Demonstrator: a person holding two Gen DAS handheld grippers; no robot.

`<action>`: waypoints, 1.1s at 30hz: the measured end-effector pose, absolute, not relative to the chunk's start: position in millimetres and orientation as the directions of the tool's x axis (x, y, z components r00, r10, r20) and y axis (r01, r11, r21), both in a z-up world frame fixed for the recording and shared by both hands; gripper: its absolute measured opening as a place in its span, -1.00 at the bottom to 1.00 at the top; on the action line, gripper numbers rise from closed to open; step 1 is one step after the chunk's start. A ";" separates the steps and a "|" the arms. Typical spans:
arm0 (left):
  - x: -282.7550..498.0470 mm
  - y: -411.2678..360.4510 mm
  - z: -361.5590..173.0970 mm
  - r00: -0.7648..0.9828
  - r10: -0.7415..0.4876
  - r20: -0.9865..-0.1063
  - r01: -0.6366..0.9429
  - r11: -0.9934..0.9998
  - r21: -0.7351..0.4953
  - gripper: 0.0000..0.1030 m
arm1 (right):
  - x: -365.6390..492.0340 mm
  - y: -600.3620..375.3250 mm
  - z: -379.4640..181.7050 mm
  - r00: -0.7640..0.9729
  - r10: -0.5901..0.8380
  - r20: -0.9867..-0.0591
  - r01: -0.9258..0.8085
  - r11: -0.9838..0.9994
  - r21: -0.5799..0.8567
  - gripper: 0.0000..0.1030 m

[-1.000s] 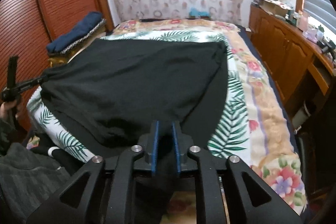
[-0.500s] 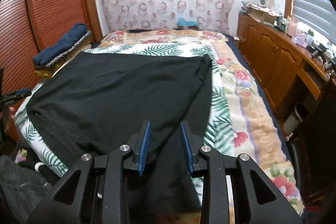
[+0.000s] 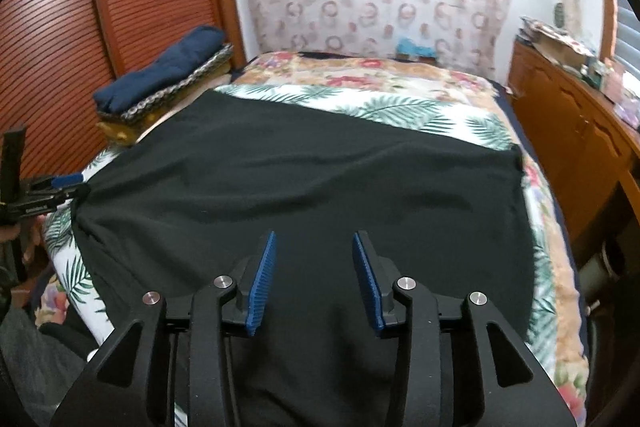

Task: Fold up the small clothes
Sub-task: 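Press and smooth the laid shirt with the left gripper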

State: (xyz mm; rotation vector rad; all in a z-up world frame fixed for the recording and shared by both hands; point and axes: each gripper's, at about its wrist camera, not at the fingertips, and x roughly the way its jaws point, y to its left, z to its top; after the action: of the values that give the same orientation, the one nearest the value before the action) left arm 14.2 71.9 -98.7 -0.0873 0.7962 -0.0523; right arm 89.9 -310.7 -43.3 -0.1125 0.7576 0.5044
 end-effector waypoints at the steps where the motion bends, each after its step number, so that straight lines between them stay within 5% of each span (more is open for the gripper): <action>1: 13.6 73.0 -99.4 0.698 -0.079 -0.712 0.012 0.995 -0.098 0.03 | 91.7 -304.8 -46.4 0.605 0.401 -0.688 -0.485 0.871 0.081 -0.22; 15: 10.0 78.3 -105.9 0.683 -0.082 -0.726 0.006 0.994 -0.107 0.03 | 101.9 -273.4 -83.9 0.535 0.352 -0.768 -0.522 0.852 0.028 -0.18; 21: 10.5 80.8 -110.5 0.677 -0.104 -0.729 0.009 0.991 -0.133 0.03 | 98.6 -266.8 -85.5 0.536 0.338 -0.773 -0.546 0.838 -0.013 0.10; 29: 9.6 80.4 -109.5 0.674 -0.199 -0.711 0.053 0.974 -0.222 0.03 | 102.5 -269.2 -86.7 0.530 0.347 -0.773 -0.543 0.840 0.005 0.16; 33: 12.6 78.4 -109.4 0.676 -0.223 -0.702 0.085 0.970 -0.226 -0.40 | 102.2 -269.2 -86.4 0.528 0.352 -0.773 -0.544 0.839 0.011 0.16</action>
State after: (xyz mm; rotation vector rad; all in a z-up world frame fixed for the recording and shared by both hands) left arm 12.6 78.4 -109.4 -0.1808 0.8107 -0.1740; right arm 102.2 -269.2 -86.4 -0.2439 0.8615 0.5413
